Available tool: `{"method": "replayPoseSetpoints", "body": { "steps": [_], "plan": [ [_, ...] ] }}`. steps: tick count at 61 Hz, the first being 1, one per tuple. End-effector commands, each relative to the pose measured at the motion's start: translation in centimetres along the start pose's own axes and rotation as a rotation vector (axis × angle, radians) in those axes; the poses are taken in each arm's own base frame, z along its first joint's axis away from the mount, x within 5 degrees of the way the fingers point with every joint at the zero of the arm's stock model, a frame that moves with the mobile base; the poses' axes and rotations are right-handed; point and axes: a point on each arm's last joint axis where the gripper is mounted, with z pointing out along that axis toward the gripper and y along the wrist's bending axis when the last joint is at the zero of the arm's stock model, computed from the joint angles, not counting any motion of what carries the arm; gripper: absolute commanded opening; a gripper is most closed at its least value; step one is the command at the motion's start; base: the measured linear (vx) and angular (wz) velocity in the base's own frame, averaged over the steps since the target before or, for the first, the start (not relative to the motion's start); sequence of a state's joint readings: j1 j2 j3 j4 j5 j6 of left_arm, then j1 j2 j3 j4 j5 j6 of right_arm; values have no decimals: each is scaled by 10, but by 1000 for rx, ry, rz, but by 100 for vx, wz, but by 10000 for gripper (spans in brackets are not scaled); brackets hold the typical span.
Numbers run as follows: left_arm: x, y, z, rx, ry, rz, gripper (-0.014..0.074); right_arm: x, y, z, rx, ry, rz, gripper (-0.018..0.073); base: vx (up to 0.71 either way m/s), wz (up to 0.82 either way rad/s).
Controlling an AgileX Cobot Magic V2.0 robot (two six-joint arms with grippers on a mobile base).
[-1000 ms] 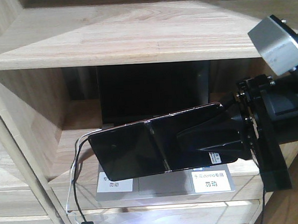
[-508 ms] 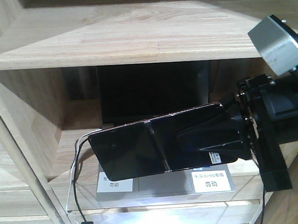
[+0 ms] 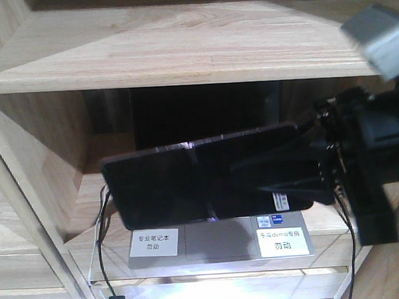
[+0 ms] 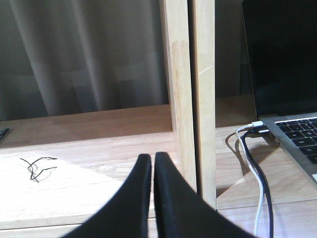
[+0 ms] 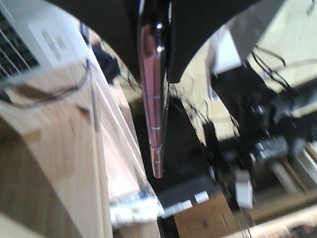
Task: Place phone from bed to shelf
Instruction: 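Raise the held phone up onto the upper shelf with the right gripper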
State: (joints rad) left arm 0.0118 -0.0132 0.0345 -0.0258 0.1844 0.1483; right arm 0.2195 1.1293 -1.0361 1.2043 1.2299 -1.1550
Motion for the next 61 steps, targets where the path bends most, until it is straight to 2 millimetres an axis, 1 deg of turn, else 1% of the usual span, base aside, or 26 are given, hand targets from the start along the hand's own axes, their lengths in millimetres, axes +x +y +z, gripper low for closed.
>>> {"method": "replayPoseSetpoints", "body": {
  "steps": [1, 6, 14, 24, 34, 45, 57, 61],
  "plan": [
    [-14, 2, -3, -10, -107, -14, 1, -21, 22, -11, -80, -138, -27, -2, 0, 0],
    [-14, 2, -3, -10, -107, -14, 1, -29, 27, -15, -73, -150, -58, -2, 0, 0],
    [-14, 2, -3, -10, -107, -14, 1, -53, 37, -26, -42, -194, -125, -2, 0, 0],
    [-14, 2, -3, -10, -107, -14, 1, -84, 45, -42, 92, -275, -186, -2, 0, 0],
    [-14, 2, -3, -10, -107, -14, 1, -107, 47, -54, 186, -325, -228, -2, 0, 0],
    [-14, 2, -3, -10, -107, -14, 1, -127, 29, -51, 207, -327, -225, -2, 0, 0],
    [-14, 2, -3, -10, -107, -14, 1, -150, -7, -40, 227, -347, -200, -2, 0, 0],
    [-14, 2, -3, -10, -107, -14, 1, -156, -23, -33, 229, -347, -191, -2, 0, 0]
  ]
}}
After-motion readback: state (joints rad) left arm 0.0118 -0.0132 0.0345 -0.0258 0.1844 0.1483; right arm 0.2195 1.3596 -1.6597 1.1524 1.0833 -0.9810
